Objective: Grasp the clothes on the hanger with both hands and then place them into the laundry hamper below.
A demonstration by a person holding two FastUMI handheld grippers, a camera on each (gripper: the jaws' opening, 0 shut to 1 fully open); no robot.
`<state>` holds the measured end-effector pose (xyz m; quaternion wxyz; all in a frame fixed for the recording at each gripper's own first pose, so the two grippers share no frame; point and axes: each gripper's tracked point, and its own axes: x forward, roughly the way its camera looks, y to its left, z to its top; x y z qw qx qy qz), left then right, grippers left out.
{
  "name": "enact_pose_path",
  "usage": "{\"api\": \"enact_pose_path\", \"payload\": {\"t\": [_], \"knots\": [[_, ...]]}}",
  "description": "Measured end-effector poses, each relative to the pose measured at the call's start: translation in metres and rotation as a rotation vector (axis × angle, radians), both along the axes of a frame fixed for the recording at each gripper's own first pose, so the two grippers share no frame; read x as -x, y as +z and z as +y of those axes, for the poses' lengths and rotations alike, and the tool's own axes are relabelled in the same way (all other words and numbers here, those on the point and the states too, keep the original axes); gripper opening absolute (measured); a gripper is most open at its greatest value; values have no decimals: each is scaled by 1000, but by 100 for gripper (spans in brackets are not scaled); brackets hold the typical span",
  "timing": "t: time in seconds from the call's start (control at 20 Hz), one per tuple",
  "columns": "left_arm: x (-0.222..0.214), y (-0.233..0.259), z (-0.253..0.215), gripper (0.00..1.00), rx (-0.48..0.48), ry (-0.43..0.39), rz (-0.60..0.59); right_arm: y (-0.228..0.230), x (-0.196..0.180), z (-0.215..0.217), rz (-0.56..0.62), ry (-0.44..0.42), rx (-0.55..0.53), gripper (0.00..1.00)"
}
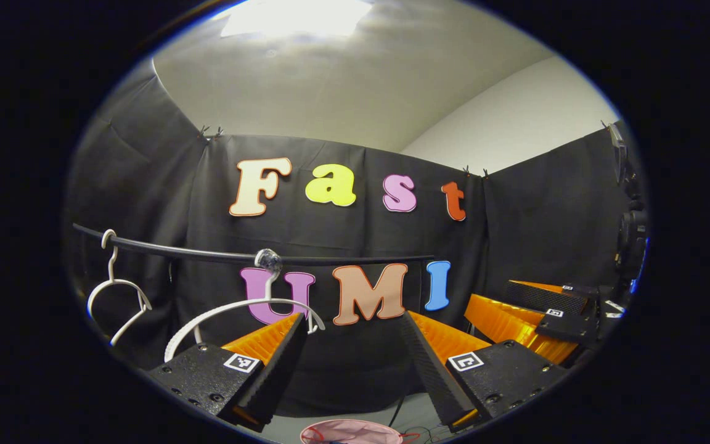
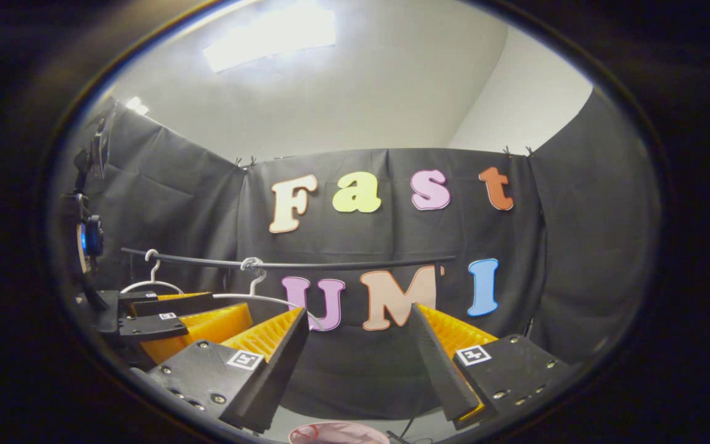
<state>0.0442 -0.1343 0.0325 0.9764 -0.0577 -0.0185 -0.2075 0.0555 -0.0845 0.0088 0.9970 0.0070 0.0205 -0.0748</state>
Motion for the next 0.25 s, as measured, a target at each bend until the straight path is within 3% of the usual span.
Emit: {"api": "enact_pose_path", "payload": {"t": [0.25], "knots": [[-5,-6,-6,95,-9,0,13,-8,-3,-4,8,1,3,98]]}}
